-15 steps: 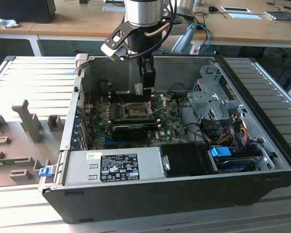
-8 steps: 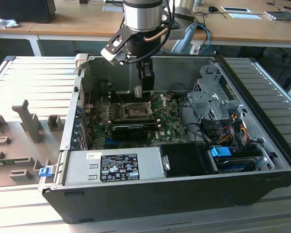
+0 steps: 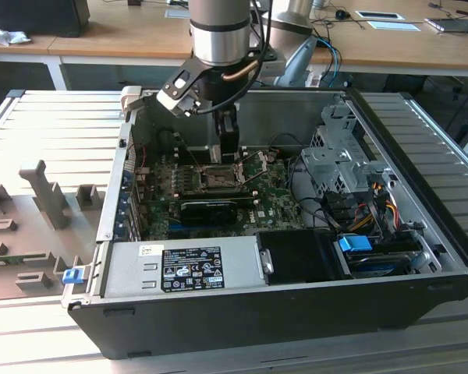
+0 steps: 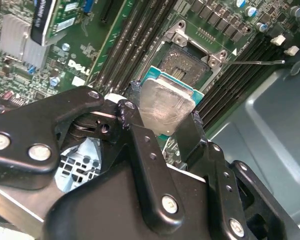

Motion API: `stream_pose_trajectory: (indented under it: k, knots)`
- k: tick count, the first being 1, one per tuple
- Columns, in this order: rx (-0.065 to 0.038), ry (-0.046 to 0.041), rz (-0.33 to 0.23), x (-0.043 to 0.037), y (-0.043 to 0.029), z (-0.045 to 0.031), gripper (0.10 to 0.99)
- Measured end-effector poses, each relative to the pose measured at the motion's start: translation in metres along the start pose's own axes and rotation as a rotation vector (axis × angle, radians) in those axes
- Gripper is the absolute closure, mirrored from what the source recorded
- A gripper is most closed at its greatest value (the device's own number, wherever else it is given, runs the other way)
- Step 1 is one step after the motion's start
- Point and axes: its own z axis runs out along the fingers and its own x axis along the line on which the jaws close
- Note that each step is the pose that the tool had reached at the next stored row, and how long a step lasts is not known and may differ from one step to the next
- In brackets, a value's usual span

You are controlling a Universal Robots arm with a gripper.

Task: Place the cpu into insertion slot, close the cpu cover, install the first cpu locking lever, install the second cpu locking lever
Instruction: 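Place the cpu into insertion slot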

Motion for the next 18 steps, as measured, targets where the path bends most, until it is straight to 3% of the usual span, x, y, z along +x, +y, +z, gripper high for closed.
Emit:
stream_pose_trajectory:
  k: [11, 18]
  knots:
    - [0.0, 0.0001, -0.001, 0.007, -0.0029, 0.032, 0.557]
    - [0.001, -0.0014, 0.016, 0.0162, -0.0057, 0.0517, 0.557]
